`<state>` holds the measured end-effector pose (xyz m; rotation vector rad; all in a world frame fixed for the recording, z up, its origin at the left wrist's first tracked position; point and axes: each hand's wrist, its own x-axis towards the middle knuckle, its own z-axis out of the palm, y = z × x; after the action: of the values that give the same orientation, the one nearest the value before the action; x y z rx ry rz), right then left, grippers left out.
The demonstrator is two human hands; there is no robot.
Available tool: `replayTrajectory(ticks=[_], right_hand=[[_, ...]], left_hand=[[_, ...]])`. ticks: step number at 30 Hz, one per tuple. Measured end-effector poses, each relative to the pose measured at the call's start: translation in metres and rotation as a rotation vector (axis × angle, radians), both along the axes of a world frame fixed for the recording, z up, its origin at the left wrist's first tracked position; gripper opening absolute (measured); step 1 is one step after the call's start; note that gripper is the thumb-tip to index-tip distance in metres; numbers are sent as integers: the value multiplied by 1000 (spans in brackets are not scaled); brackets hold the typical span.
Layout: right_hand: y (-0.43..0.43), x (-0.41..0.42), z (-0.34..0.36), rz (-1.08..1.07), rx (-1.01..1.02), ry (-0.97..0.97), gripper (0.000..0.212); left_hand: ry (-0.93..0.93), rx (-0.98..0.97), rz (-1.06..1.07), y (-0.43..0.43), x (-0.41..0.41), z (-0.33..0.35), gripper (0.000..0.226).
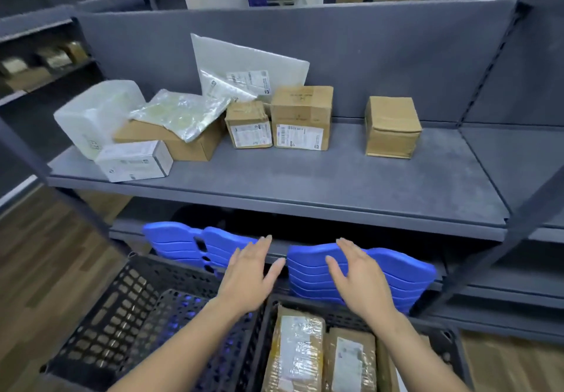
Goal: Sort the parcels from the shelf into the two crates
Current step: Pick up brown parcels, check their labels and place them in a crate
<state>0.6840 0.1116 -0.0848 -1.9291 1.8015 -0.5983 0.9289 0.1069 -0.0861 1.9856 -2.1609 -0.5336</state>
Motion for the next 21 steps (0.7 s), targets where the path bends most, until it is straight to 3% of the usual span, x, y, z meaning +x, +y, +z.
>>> replayTrajectory(ticks=[6,9,15,18,21], right_hand=[[-71,19,38,-199,-166,-269,41],[-130,23,56,-239,-119,-395,56],[-252,38,75,-226,13,-554,76],[-293,39,64,-168,-3,-669,62],[-293,38,63,-157,-44,-730,48]], left_hand=[[197,-269,4,-102,20,45,71],[292,-276,11,-166,18,64,62],[602,-255,42,-270,-9,87,87],[763,-188,169,-303,-11,76,104],[883,-198,201,-300,-16,81,79]])
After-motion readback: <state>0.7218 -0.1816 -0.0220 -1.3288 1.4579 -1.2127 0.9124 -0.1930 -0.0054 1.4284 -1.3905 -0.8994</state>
